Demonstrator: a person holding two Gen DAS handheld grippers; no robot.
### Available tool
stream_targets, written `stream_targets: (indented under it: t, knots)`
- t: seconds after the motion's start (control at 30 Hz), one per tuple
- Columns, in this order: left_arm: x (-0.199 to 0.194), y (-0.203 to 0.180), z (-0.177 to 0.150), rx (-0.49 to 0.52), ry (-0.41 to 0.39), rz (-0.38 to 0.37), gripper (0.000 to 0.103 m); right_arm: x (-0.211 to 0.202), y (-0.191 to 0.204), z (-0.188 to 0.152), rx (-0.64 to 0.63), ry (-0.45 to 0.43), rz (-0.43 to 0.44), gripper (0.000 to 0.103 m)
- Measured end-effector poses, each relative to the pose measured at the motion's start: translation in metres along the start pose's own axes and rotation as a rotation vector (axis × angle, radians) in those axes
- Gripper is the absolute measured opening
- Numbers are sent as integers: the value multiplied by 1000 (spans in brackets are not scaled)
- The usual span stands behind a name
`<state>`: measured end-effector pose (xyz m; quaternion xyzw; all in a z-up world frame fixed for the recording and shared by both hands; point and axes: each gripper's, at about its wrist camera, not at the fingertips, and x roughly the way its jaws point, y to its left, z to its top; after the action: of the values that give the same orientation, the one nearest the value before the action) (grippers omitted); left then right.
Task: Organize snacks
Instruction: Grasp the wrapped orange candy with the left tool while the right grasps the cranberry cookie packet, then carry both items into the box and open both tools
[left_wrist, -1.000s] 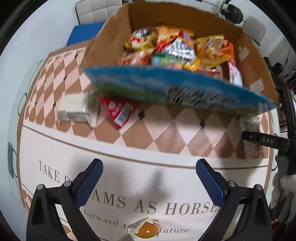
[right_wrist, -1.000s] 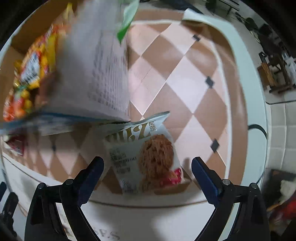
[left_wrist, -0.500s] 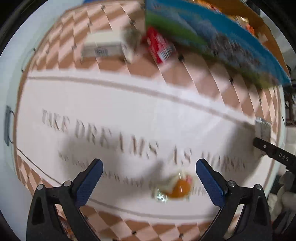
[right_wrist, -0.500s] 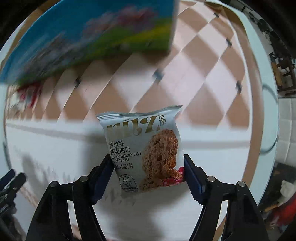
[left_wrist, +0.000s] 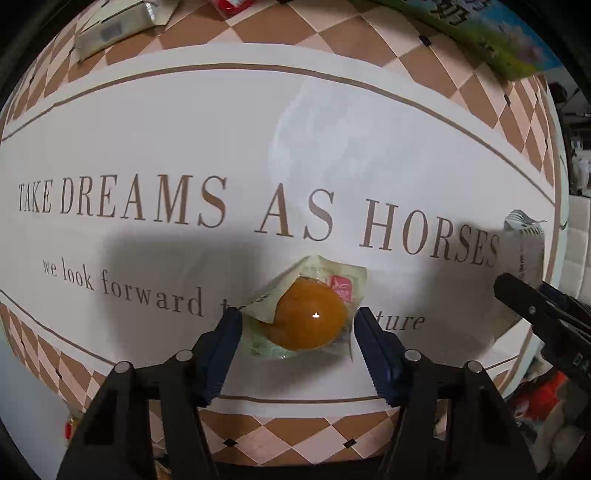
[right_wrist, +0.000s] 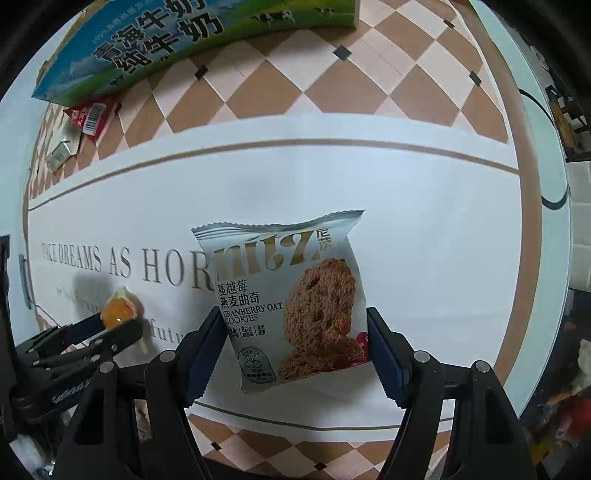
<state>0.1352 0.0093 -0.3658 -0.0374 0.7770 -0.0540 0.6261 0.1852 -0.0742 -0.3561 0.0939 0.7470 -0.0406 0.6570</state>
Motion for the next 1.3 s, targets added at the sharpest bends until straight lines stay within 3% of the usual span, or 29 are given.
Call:
stream_targets:
  t: [0.5, 0.6, 0.67, 0.97, 1.17, 1.3]
  knots:
    - [5, -9, -3, 30, -34, 20, 56, 8, 14, -10, -8, -7, -10, 76]
    - [2, -11, -6, 35, -44, 19, 52, 1, 15, -11, -15, -17, -2, 76]
    - [-5, -13, -10, 32, -56, 2, 43, -7, 13, -11, -20, -26, 6, 76]
    - [-28, -18, -10, 52, -91, -32, 43, -44, 15, 2, -20, -90, 53, 76]
    - [-74, -14, -2, 21, -142, -104, 43, -71, 11, 3, -2, -127, 103, 76]
    - [-129, -22, 18, 36, -241, -160, 43, -104, 7, 15, 10, -183, 150, 76]
